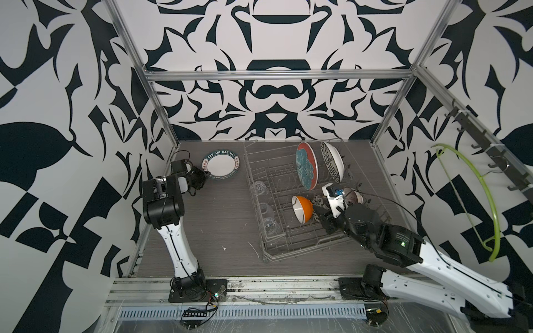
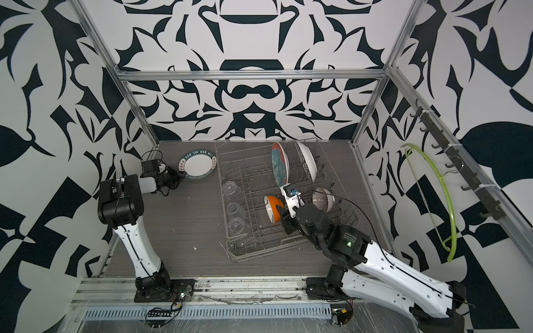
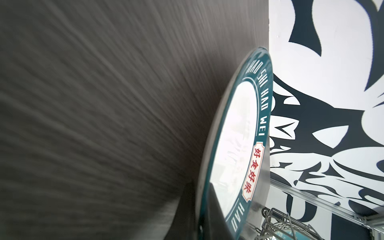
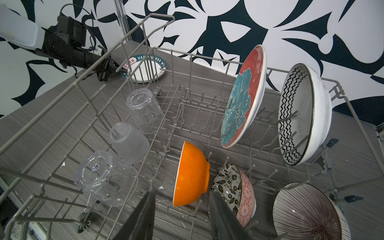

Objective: Load bowls into a dish rack
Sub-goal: Pick up the distractor from the corner of the board, then place the distractor at the dish rack.

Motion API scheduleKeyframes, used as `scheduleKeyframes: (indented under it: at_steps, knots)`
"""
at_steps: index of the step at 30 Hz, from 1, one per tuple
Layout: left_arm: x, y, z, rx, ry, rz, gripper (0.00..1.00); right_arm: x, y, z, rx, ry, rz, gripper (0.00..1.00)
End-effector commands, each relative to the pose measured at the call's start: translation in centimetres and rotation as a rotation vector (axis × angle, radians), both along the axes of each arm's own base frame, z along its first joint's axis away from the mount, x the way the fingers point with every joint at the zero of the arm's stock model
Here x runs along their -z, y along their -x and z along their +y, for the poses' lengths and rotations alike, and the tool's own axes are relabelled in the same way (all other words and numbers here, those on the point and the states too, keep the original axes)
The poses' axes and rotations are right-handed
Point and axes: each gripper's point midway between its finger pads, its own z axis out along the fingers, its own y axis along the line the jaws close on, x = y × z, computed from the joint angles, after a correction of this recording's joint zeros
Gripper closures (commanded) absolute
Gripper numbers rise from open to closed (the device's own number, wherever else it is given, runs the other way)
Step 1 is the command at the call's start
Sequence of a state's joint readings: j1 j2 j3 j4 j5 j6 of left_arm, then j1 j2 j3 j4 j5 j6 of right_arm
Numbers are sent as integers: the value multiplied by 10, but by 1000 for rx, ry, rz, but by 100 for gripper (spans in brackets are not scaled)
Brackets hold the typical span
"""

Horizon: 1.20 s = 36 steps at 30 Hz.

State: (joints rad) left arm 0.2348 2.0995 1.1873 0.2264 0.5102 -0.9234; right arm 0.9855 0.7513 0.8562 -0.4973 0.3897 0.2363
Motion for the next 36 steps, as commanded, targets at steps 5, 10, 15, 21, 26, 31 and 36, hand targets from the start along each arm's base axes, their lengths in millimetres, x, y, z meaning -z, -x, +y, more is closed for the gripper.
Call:
scheduleKeyframes:
  at_steps: [5,10,15,21,26,31,36]
  knots:
    - [-51,21,-4,20,-20,-28,100,1,-6,6,22,15,19,52]
    - [-152,39,-10,37,-65,-188,100,-2,-9,8,30,7,12,46]
    - [-232,77,-20,43,-107,-326,100,-11,-10,19,0,-33,-3,42]
    - [-299,127,-37,37,-123,-483,100,-45,-8,51,-125,-115,-36,34]
    - [-318,156,-75,105,-73,-569,100,-99,9,84,-316,-272,-92,25]
    - [-326,183,-111,161,-29,-647,100,-147,26,96,-438,-385,-155,18]
    - [-331,207,-137,189,54,-745,100,-167,25,93,-429,-397,-201,18]
